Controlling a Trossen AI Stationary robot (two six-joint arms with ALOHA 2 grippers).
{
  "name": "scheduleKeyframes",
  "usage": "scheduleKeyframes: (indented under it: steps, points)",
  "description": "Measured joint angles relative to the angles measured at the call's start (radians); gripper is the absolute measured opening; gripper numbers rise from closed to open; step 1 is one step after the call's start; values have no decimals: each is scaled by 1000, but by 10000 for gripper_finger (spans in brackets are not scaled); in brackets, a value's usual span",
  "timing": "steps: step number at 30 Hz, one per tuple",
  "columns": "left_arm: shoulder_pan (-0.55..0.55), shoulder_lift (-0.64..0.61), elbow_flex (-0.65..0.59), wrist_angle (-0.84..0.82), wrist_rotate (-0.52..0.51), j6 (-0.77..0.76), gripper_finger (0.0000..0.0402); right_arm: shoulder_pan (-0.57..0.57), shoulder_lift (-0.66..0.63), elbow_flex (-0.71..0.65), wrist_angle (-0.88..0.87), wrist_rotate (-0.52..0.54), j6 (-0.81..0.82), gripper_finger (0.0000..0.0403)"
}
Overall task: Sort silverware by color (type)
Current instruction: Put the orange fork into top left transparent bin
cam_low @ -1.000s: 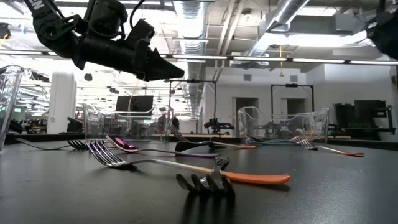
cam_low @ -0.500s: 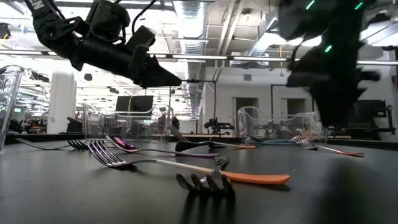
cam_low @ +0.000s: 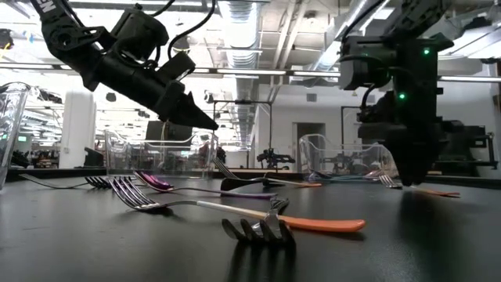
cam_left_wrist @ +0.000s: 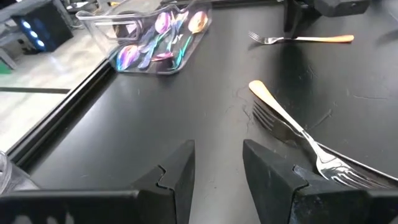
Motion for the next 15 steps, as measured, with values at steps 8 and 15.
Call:
scheduleKeyframes:
  steps: [8,15]
  points:
    - [0,0,0,26,-19,0,124,-9,1,-27,110,-26,-75,70]
    - [0,0,0,59,-19,-20,124,-4,3,-13,114,22,-142,25]
